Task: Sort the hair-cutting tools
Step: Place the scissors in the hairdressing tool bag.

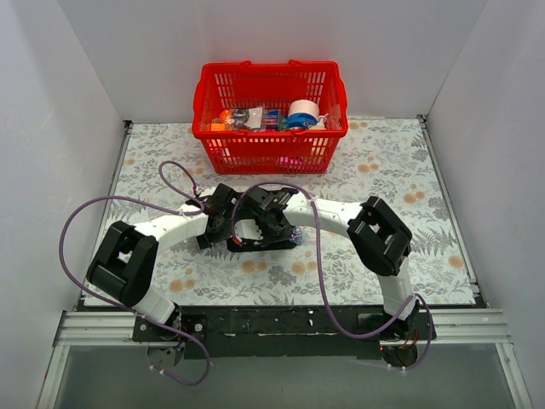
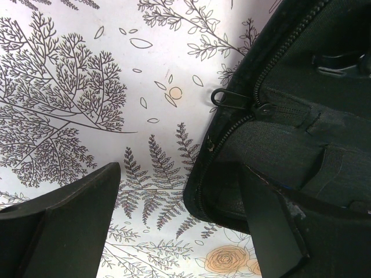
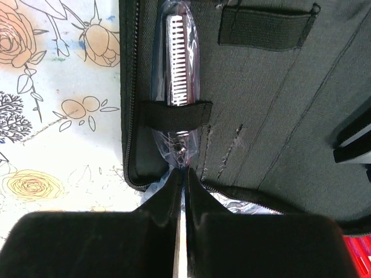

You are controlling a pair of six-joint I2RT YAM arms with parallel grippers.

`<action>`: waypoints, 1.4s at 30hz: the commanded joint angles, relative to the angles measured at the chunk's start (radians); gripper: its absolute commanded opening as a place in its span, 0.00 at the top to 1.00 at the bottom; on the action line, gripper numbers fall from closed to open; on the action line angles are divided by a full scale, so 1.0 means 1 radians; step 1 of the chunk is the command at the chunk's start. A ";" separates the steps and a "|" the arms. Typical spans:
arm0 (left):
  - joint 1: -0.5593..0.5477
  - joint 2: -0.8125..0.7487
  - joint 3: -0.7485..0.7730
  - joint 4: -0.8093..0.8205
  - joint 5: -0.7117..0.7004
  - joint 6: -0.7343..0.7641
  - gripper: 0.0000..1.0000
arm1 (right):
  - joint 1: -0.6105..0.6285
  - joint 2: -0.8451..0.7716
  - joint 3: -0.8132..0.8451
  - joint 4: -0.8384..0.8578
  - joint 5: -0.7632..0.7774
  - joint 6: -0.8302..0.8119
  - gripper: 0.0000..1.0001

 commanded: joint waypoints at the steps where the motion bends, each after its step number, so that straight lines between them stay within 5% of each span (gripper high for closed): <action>1: -0.006 -0.004 -0.033 -0.019 0.016 0.000 0.17 | 0.042 0.027 0.047 0.079 -0.119 -0.015 0.99; 17: -0.008 -0.002 -0.037 -0.015 0.027 0.000 0.17 | 0.059 0.021 0.070 0.192 -0.153 0.077 0.99; 42: -0.010 0.015 -0.039 -0.006 0.047 0.002 0.17 | 0.051 -0.025 -0.022 0.244 0.096 0.346 0.99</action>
